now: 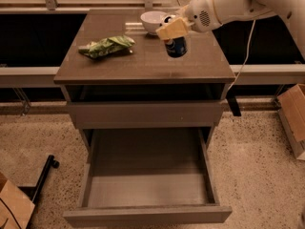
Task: Pick pepsi can from middle drawer and place on counter
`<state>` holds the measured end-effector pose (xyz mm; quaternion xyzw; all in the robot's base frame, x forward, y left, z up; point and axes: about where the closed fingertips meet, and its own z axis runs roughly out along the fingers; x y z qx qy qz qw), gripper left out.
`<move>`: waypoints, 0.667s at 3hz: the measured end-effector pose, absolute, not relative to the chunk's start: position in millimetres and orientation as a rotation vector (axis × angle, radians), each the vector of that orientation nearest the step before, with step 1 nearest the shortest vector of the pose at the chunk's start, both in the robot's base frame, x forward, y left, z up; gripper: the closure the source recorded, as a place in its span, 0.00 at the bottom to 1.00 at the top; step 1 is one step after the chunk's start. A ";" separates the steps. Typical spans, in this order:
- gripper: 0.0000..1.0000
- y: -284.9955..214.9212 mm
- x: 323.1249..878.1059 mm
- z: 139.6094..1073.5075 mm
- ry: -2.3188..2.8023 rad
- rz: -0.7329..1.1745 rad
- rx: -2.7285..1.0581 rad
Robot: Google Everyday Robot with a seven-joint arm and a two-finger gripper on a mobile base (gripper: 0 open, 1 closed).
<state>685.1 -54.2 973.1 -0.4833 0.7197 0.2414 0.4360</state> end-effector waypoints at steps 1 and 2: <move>1.00 -69.2 719.0 965.2 1.823 0.610 -1.099; 0.74 -94.3 754.9 940.6 1.888 0.644 -0.980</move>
Offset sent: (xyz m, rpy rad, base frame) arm 0.1019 -0.0685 -0.0424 0.1249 0.1210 -0.2324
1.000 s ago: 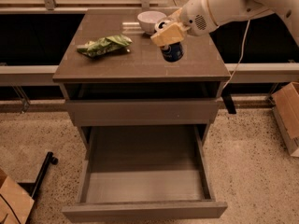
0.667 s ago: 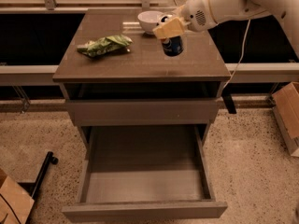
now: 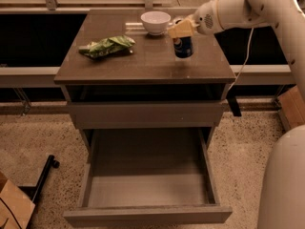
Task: Pick pepsi can from middle drawer and place on counter
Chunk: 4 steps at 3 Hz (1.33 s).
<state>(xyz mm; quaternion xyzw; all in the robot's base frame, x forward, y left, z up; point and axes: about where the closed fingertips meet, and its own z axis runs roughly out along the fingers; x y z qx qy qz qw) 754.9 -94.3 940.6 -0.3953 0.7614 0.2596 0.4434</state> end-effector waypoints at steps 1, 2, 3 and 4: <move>0.50 -109.5 774.7 917.4 1.934 0.677 -0.911; 0.26 -120.7 783.6 904.9 1.952 0.704 -0.858; 0.04 -124.3 781.2 903.4 1.932 0.740 -0.842; 0.00 -123.8 781.0 902.7 1.929 0.746 -0.840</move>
Offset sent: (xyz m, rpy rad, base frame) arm 0.0412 -0.0485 -0.0448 0.0961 0.1056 -0.1122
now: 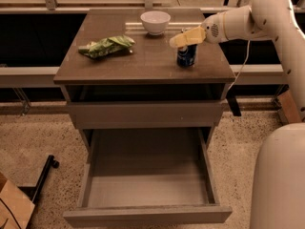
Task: Pick pepsi can from middle drawer and place on counter
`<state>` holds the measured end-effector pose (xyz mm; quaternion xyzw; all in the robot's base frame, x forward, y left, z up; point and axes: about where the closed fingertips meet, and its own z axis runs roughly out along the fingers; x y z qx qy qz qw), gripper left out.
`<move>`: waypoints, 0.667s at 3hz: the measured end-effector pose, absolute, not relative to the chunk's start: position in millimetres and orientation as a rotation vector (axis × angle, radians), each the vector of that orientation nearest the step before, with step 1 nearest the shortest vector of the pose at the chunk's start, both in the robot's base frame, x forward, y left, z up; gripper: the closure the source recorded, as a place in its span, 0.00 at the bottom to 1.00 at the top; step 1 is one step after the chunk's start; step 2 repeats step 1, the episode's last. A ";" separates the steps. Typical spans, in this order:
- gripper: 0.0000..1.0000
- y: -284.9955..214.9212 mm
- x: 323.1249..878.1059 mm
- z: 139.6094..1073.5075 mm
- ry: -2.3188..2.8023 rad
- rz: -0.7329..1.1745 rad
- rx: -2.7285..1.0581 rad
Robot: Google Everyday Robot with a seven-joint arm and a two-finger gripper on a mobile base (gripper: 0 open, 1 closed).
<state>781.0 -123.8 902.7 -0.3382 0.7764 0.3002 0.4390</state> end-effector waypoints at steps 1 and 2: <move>0.00 -123.8 781.0 902.7 1.929 0.746 -0.840; 0.00 -123.8 781.0 902.7 1.929 0.746 -0.840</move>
Offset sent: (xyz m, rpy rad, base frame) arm 0.0000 0.0000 0.0000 0.0000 0.0000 0.0000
